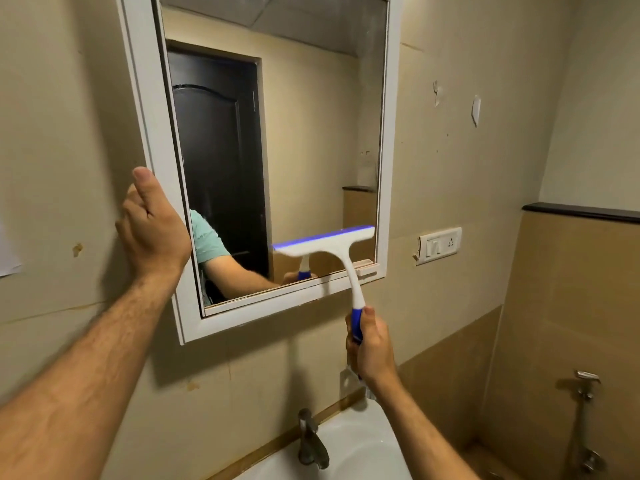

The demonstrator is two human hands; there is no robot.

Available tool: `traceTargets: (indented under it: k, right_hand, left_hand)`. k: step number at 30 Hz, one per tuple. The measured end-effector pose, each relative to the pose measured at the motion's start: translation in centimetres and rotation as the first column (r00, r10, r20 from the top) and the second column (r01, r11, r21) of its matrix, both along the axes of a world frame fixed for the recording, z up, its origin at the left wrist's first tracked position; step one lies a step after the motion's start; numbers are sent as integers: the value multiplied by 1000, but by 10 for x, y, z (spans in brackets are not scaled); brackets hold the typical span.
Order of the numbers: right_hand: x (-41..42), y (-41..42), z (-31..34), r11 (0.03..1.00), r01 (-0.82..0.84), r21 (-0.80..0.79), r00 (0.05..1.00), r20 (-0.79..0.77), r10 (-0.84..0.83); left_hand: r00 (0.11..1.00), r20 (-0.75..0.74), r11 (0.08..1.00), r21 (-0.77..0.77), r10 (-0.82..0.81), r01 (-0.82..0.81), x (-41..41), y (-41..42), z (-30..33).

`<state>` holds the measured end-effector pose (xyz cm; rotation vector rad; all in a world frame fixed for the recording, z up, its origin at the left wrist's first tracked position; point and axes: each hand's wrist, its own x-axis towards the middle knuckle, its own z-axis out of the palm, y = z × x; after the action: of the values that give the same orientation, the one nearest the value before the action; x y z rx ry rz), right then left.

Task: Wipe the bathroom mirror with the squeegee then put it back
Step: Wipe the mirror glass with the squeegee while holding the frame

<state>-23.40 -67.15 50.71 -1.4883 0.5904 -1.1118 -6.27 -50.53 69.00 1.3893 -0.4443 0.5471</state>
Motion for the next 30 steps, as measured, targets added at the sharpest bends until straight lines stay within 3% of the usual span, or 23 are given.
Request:
traceTargets:
  k: [3, 10, 18, 26, 30]
  right_hand:
    - [-5, -4, 6, 1000, 19, 3, 1000, -1, -19]
    - [0, -25, 92, 995, 56, -88, 997, 62, -50]
    - [-7, -15, 25, 1000, -5, -9, 1000, -4, 4]
    - [1, -17, 82, 999, 7, -46, 999, 51, -5]
    - [4, -16, 71, 1000, -15, -16, 999, 43, 16]
  left_hand:
    - [1000, 1, 1000, -6, -1, 1, -1, 0, -1]
    - [1000, 5, 1000, 7, -6, 6, 1, 0, -1]
    - [1000, 10, 1000, 12, -10, 10, 1, 0, -2]
    - [1000, -2, 999, 44, -10, 10, 1, 0, -3]
    - [1000, 9, 999, 43, -13, 12, 0, 1, -3]
